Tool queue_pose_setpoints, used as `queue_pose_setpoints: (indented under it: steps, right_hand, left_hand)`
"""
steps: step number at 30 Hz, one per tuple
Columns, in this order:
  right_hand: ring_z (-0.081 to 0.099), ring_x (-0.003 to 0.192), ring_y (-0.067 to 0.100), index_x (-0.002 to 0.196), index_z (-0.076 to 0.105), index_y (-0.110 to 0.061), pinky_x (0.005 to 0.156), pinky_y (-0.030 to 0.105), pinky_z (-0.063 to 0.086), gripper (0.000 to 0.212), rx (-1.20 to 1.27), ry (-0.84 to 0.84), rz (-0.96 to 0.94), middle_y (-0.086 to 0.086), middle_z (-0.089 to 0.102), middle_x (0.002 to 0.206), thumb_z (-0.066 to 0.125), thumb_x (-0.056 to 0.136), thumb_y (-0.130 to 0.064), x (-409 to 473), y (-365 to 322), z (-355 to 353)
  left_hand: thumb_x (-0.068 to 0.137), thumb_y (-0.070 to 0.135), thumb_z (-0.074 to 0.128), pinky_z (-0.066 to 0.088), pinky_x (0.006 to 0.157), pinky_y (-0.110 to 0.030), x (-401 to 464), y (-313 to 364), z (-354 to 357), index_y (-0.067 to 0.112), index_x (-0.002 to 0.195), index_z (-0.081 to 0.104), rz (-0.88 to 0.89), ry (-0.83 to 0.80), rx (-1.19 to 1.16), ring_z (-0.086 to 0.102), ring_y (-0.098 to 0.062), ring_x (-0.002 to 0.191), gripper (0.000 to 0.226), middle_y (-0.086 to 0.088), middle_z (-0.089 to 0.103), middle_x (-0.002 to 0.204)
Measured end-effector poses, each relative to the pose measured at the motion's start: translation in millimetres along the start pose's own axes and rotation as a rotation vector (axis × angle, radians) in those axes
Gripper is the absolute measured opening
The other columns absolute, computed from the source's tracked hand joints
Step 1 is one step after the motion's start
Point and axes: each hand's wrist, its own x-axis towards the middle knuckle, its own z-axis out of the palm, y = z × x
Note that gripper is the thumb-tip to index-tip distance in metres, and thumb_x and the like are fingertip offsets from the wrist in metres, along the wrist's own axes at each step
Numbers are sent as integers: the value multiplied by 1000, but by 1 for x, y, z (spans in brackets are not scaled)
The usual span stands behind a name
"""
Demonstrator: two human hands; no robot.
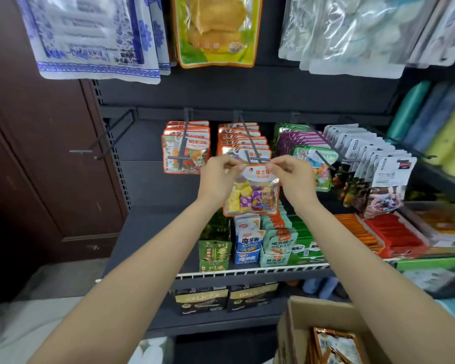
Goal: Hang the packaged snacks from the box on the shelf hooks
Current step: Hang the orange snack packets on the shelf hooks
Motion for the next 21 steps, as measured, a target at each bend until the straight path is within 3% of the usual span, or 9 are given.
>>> queue_pose_setpoints:
  steps: [6, 10, 12, 15, 21]
  right_hand:
    - [62, 79, 10, 86, 69, -15, 74, 19, 49, 5, -38, 5, -6, -5, 65, 78, 65, 86, -11, 11, 7, 3]
    - [58, 76, 6, 92, 71, -10, 69, 11, 43, 9, -116, 14, -62, -3, 65, 82, 63, 87, -10, 18, 7, 6]
    - [56, 75, 4, 93, 71, -10, 66, 10, 41, 11, -180, 28, -102, -2, 65, 83, 62, 88, -9, 24, 9, 7]
    - [57, 83, 9, 96, 71, -10, 71, 18, 43, 12, -290, 42, -164, 3, 67, 93, 62, 88, -11, 35, 13, 13]
    - [58, 93, 21, 102, 69, -11, 72, 27, 45, 15, -519, 73, -175, 7, 60, 100, 61, 90, -14, 52, 13, 23]
  left_hand:
    - [91, 15, 61, 36, 63, -5, 6, -2, 8, 8, 96, 70, -10, 26, 46, 54, -7, 85, 13, 5, 62, 87]
    - [91, 14, 61, 39, 63, -1, 12, -6, 7, 10, 93, 69, 19, 29, 66, 55, -6, 82, 9, 6, 63, 86]
    - [91, 11, 60, 40, 67, -5, 19, -8, 9, 10, 95, 69, 36, 42, 111, 57, -7, 83, 10, 3, 66, 89]
    - [91, 11, 60, 44, 74, -19, 32, -11, 15, 10, 97, 69, 56, 86, 217, 58, -10, 83, 11, -3, 68, 95]
    - [90, 15, 61, 51, 78, -27, 55, -11, 20, 14, 103, 66, 40, 133, 324, 62, -17, 92, 14, -4, 65, 104]
